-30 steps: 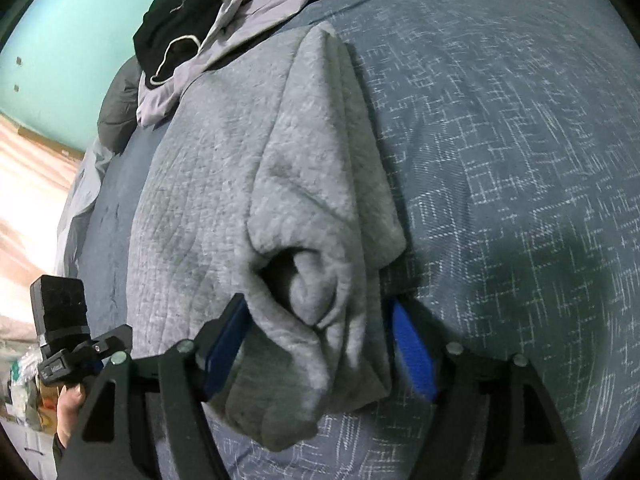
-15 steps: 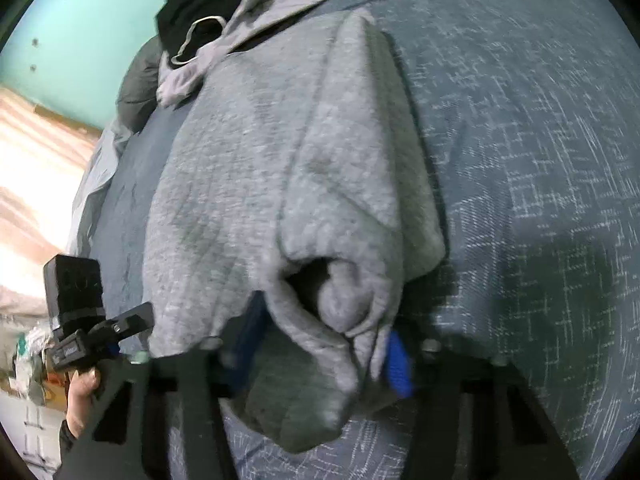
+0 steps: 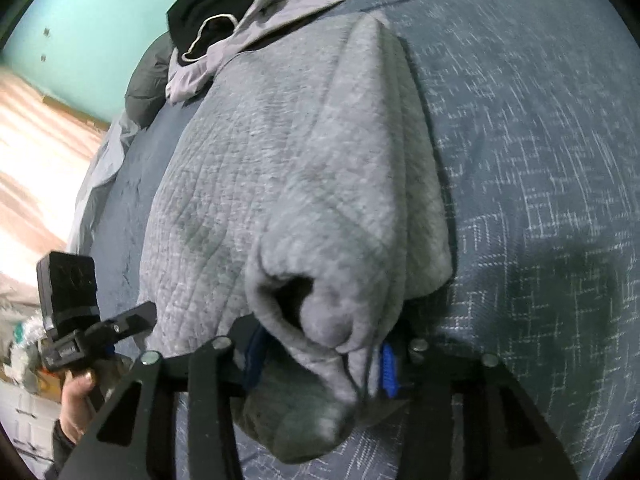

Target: Fold clothes

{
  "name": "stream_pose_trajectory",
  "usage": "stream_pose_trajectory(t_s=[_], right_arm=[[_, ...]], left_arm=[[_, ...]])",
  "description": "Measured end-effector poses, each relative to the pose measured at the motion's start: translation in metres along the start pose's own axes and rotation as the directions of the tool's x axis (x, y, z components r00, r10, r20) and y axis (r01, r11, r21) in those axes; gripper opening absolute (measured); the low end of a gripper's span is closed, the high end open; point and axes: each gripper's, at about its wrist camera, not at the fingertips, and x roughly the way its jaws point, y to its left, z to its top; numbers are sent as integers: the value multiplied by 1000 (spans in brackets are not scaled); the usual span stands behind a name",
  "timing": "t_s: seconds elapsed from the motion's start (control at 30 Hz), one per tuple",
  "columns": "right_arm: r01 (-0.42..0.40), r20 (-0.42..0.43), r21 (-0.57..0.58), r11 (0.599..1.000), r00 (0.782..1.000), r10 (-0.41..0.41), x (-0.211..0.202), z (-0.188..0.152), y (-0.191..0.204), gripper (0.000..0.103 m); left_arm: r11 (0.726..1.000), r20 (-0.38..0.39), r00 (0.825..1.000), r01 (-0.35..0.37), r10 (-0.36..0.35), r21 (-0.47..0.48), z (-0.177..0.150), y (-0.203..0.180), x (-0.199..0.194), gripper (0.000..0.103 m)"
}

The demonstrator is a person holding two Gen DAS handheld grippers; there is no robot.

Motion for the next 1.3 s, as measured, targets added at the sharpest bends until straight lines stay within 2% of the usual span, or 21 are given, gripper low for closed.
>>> stream_pose_trajectory(t_s=[0.03, 0.13, 0.27, 0.43, 0.7, 0.97, 1.3], right_arm=[[3, 7, -11, 1000, 1000, -3, -2, 0, 2, 27], [20, 29, -48, 999, 999, -18, -9, -2, 10, 21], [38, 56, -103, 994, 998, -33, -18, 0, 21, 20], [65, 85, -161, 985, 995, -52, -41, 6, 33, 19], [83, 150, -193, 978, 987, -55, -102, 3, 26, 19], [135, 229, -196, 971, 969, -89, -180, 5, -10, 19], [235, 298, -179, 955, 938, -175, -282, 7, -83, 18]], left_arm=[[1000, 6, 1000, -4, 4, 3, -3, -3, 3, 74], [999, 20, 999, -29, 28, 23, -5, -16, 5, 67], [995, 50, 996, -76, 73, 64, 1, -31, 2, 59], [987, 73, 990, -128, 122, 97, 1, -53, -6, 55], [974, 83, 988, -143, 130, 177, 9, -124, -5, 54], [955, 82, 991, -123, 105, 268, 8, -204, 1, 53], [925, 20, 999, -55, 51, 375, 1, -328, 77, 53]])
